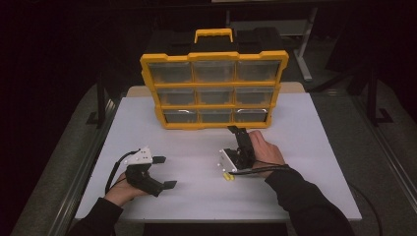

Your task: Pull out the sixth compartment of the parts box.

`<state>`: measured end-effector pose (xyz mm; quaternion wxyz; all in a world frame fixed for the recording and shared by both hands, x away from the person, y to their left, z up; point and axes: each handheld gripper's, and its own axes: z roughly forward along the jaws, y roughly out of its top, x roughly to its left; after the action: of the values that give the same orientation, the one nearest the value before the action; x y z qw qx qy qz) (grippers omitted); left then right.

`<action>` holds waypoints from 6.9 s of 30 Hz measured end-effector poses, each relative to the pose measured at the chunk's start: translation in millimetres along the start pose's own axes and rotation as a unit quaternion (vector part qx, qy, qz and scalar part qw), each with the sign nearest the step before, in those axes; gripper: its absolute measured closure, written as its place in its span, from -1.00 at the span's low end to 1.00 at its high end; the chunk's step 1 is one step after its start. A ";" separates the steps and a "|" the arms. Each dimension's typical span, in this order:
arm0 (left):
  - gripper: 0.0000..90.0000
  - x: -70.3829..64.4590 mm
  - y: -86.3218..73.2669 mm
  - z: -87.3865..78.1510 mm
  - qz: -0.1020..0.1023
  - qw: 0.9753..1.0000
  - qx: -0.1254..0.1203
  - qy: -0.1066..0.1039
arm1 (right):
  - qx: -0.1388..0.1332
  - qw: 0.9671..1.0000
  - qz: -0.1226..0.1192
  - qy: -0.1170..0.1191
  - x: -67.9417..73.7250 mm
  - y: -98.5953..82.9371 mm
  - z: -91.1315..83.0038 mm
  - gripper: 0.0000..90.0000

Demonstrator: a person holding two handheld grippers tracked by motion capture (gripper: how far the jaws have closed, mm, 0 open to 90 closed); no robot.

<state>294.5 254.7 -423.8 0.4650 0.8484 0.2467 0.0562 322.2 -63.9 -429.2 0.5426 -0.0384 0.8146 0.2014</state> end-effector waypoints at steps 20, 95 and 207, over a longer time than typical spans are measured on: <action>-1.00 -0.8 -0.2 0.8 0.004 1.000 0.002 -0.001 | 0.013 0.998 -0.051 -0.017 5.0 1.2 1.5 -0.80; -1.00 -1.5 -0.6 2.0 0.008 1.000 0.006 0.001 | 0.105 0.983 -0.109 -0.105 -18.0 -29.8 5.8 -0.80; -1.00 -1.5 -3.2 0.8 0.004 1.000 0.007 0.008 | 0.170 0.965 -0.100 -0.170 -99.3 -35.5 19.4 0.53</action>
<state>292.3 254.8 -426.7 0.4568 0.8520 0.2477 0.0635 389.6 -104.8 -356.5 0.6887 0.0081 0.7250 0.0079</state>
